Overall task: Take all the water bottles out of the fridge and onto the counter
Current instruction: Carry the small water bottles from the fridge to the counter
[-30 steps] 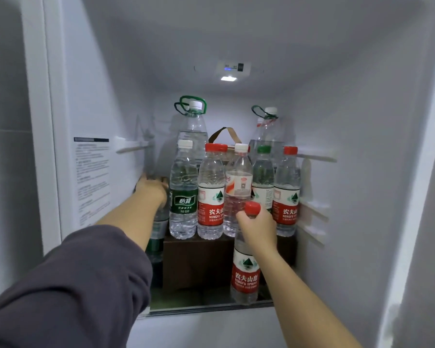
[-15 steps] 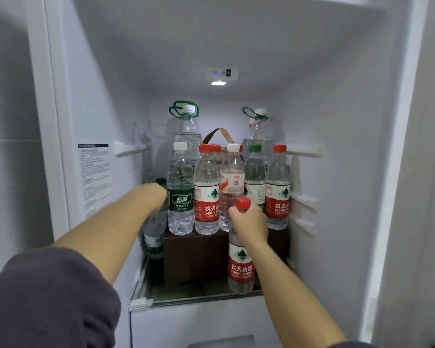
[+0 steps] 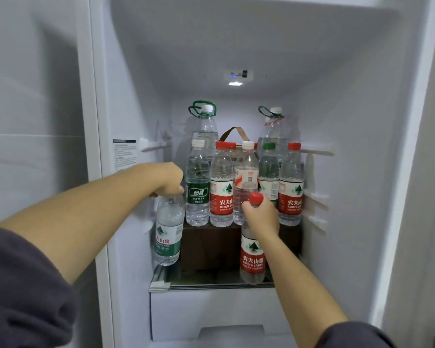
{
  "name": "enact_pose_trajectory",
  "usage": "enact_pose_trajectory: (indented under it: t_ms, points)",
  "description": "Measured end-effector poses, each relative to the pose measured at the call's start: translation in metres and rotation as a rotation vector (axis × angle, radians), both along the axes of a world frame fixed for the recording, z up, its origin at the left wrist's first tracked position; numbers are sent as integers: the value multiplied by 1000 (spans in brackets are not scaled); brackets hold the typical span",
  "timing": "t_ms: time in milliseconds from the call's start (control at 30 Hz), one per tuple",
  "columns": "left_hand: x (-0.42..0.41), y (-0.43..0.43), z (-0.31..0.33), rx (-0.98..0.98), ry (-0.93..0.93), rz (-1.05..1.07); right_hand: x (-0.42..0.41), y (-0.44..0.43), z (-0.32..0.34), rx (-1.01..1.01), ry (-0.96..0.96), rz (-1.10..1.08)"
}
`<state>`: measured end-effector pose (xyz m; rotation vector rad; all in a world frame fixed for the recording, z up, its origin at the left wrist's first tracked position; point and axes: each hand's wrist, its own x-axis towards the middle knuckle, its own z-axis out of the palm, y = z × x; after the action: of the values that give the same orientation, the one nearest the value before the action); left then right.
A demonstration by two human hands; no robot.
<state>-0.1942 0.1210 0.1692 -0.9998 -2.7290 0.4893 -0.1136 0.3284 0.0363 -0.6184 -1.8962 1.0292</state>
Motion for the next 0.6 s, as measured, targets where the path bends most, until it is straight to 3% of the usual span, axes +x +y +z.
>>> enact_pose_trajectory:
  t_ms: [300, 600]
  points:
    - [26, 28, -10, 118, -163, -30, 3, -1, 1, -30, 4, 18]
    - [22, 61, -32, 274, -194, -51, -3, 7, -3, -12, 12, 1]
